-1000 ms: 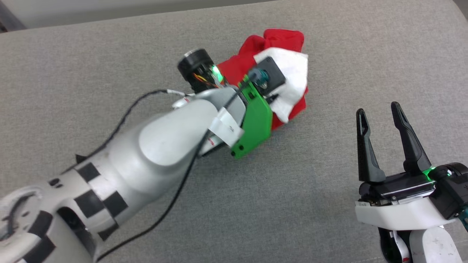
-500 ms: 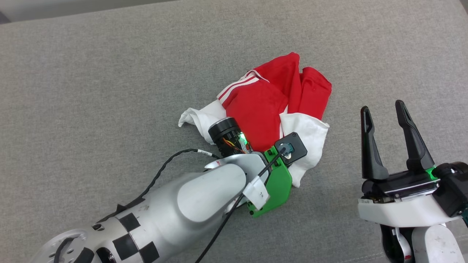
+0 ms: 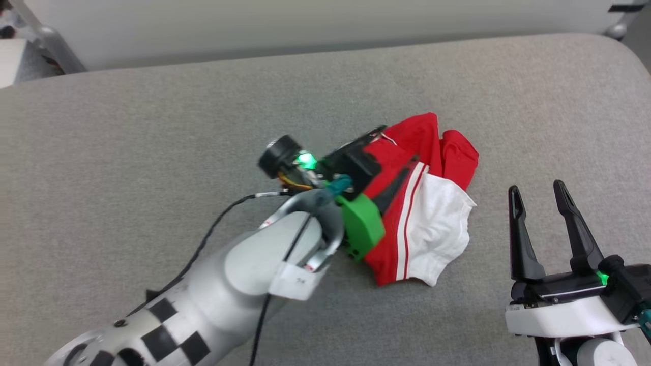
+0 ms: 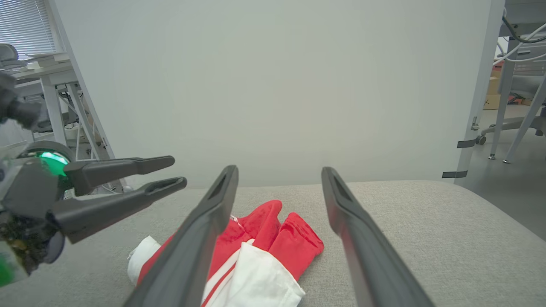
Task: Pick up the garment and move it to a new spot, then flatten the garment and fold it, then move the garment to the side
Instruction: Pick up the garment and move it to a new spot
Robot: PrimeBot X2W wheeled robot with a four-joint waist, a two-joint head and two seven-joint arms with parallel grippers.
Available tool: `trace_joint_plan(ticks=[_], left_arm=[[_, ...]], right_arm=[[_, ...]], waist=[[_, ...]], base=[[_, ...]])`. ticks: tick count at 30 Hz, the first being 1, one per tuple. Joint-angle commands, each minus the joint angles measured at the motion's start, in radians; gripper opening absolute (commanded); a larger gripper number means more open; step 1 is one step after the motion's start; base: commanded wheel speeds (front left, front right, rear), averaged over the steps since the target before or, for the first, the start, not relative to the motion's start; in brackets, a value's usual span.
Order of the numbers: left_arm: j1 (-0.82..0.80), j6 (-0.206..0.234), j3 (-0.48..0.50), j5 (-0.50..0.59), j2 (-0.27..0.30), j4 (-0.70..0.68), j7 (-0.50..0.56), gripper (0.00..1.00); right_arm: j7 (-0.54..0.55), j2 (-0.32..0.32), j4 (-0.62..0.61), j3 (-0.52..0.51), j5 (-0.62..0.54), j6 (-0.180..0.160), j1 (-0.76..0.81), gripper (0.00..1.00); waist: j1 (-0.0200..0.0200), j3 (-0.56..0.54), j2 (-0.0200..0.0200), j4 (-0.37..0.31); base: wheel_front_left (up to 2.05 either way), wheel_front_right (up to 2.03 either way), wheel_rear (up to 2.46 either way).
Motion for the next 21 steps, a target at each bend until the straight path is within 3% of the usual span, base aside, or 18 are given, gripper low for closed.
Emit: trace_joint_plan(ticks=[1,8,12,16,21], left_arm=[[0.037,0.036,0.024,0.008,0.032,-0.011,-0.015,1.0],[0.202,0.207,0.212,0.056,0.148,-0.168,-0.031,1.0],[0.342,0.272,0.341,0.103,0.192,-0.274,-0.031,1.0],[0.483,0.309,0.463,0.158,0.21,-0.356,-0.032,1.0],[0.647,0.311,0.607,0.219,0.201,-0.422,-0.032,1.0]], right_arm=[[-0.005,0.001,0.004,-0.003,-0.005,-0.001,0.015,1.0],[-0.005,0.001,0.02,-0.02,-0.008,-0.001,0.054,1.0],[-0.005,0.001,0.027,-0.03,-0.01,-0.001,0.072,1.0],[-0.005,0.001,0.033,-0.041,-0.013,-0.001,0.084,1.0],[-0.005,0.001,0.041,-0.053,-0.018,-0.001,0.094,1.0]], waist=[[0.0001,-0.051,-0.0001,0.042],[0.0001,-0.104,-0.0001,0.079],[0.0001,-0.127,-0.0001,0.097],[0.0001,-0.142,-0.0001,0.113],[0.0001,-0.155,-0.0001,0.125]], base=[[0.0,0.0,0.0],[0.0,0.0,0.0],[0.0,0.0,0.0],[0.0,0.0,0.0],[0.0,0.0,0.0]])
